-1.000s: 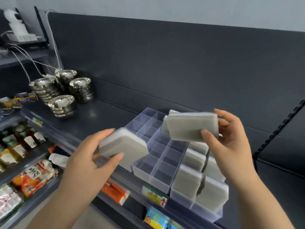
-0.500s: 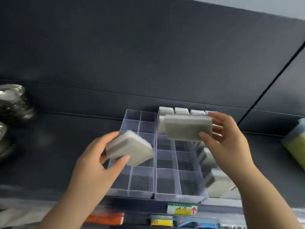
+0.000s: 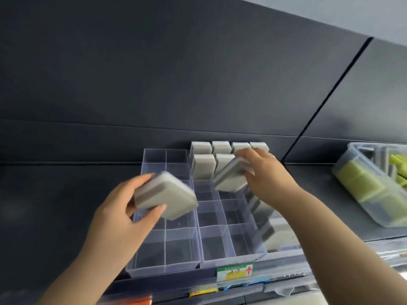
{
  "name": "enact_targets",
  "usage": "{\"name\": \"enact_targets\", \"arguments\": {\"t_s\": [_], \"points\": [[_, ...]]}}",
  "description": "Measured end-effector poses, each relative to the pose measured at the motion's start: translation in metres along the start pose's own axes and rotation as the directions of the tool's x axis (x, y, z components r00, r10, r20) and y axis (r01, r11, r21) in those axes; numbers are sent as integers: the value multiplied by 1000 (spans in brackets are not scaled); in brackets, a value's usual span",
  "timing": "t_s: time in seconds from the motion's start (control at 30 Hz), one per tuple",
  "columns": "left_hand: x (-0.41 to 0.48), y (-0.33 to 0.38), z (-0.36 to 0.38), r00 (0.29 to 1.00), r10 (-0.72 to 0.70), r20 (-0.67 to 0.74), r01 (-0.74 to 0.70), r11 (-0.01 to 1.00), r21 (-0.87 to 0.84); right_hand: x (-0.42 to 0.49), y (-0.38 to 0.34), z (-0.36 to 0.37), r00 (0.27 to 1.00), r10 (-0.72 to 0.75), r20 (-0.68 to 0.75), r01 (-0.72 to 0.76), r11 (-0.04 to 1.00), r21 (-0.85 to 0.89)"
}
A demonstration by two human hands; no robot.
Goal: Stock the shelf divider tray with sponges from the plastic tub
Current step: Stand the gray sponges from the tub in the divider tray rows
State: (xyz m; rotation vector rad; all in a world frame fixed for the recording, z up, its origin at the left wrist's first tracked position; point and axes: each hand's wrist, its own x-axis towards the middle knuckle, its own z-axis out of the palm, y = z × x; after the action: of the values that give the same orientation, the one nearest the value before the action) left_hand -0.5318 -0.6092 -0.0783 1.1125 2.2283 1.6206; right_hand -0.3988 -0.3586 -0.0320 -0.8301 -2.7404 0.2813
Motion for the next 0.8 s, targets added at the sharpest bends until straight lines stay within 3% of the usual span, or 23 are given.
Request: {"name": "enact_targets", "arguments": {"t_s": [0.33, 0.8], "points": [[8, 4, 14, 998, -21, -59, 20, 1000, -17, 25, 19, 26, 981, -60, 183, 82, 990, -113], [38, 11, 45, 999, 30, -42, -27, 997, 71, 41, 22, 37, 888, -149, 436, 264, 940, -216]]}}
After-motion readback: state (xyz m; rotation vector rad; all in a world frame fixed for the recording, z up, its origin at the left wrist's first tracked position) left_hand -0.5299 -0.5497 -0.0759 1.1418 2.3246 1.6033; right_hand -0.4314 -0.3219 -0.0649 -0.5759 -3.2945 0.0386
